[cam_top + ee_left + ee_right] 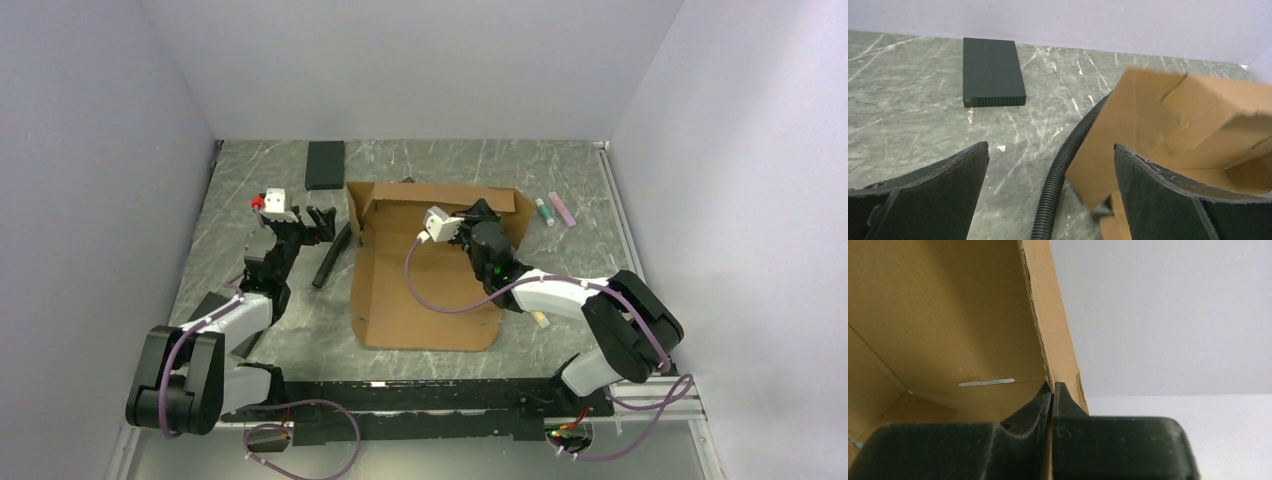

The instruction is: Fold the paper box

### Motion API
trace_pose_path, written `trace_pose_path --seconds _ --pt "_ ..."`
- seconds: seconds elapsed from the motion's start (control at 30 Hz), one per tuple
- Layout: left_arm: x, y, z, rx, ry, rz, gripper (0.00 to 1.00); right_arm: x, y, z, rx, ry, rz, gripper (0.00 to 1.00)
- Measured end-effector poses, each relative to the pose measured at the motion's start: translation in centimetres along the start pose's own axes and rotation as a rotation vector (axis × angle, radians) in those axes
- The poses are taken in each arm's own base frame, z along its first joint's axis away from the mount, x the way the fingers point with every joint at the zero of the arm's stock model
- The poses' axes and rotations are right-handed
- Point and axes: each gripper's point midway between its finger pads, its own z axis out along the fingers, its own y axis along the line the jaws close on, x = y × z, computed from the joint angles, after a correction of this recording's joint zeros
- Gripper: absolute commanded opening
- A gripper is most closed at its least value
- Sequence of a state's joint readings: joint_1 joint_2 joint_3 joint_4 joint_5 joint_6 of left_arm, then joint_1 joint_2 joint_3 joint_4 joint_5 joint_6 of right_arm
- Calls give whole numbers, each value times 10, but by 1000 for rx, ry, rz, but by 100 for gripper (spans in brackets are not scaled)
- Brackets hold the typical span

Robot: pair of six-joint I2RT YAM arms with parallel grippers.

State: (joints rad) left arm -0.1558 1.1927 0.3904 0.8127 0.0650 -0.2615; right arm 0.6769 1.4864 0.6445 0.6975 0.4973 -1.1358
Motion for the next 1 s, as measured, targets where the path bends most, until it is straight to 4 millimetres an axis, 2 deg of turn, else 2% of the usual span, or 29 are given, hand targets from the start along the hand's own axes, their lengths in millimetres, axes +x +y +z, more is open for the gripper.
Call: trace_pose_path --seconds 0.13,0.3,0.5,0.63,0.77,1.0 --pt "4 5 -1 17 -15 -4 100 -9 5 -2 -19 -38 -94 0" --pt "1 -3 1 73 -51 11 99 -10 7 -1 -41 -56 -144 0" --pt "39 -8 -1 154 12 32 99 -11 7 -1 -45 -58 -150 0" --pt "55 -13 3 228 36 39 99 -11 8 -1 -46 -58 -146 0" --pt "69 -10 9 272 55 30 100 -11 9 -1 -52 -57 -140 0" --pt "65 -9 27 382 27 -3 99 -11 10 0 -59 -56 -131 0"
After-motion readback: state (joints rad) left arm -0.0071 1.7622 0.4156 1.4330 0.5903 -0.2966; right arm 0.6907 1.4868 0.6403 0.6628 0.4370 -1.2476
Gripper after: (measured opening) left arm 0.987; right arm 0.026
